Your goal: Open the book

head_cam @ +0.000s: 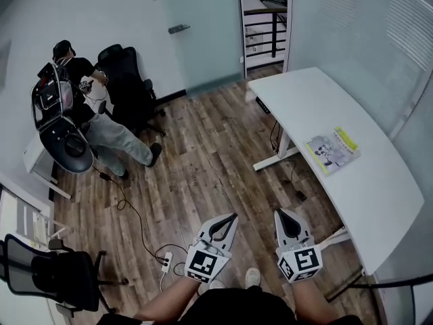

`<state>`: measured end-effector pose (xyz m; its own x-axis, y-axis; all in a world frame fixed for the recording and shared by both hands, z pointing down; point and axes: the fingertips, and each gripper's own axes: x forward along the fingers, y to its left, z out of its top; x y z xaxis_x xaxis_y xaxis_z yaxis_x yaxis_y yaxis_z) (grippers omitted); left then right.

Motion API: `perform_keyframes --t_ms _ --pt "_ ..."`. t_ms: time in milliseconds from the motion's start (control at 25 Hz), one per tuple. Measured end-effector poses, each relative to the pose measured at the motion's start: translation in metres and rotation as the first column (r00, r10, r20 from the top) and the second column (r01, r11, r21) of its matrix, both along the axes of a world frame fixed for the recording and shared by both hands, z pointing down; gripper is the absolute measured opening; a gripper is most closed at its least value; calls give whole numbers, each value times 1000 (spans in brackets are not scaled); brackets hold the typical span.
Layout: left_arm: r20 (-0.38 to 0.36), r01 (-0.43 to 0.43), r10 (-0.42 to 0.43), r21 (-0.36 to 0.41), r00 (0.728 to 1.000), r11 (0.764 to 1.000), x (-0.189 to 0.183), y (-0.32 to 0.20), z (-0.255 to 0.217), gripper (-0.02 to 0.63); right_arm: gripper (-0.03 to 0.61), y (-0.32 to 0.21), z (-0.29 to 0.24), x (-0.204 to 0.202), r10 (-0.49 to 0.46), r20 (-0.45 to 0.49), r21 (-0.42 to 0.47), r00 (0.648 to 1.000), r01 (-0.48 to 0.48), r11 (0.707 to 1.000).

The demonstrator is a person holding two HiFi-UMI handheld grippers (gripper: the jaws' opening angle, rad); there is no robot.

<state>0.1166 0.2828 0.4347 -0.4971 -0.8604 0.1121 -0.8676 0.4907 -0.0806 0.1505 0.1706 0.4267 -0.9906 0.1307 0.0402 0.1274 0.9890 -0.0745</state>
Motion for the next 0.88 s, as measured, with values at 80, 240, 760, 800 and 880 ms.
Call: perform_keyframes --t_ms 80,240,760,800,880 --pt "-21 -6 7 19 1000 1000 -1 -10 -10 14 5 -14 -9 3 19 9 -10 1000 -18 1000" --pt "1 -27 27 8 1000 1000 -15 -35 -25 13 5 -46 -16 3 21 18 -3 1000 -21 1000" --pt "25 -209 213 -120 977 971 -6 -152 8 12 5 -136 32 16 105 -11 -133 994 -106 985" --pt "16 -221 224 -114 974 969 -9 -160 11 12 5 -139 34 12 110 -16 -131 994 -111 985" --pt "3 -225 226 -96 974 970 -23 -175 15 12 5 -143 45 2 110 -42 -117 993 -114 987"
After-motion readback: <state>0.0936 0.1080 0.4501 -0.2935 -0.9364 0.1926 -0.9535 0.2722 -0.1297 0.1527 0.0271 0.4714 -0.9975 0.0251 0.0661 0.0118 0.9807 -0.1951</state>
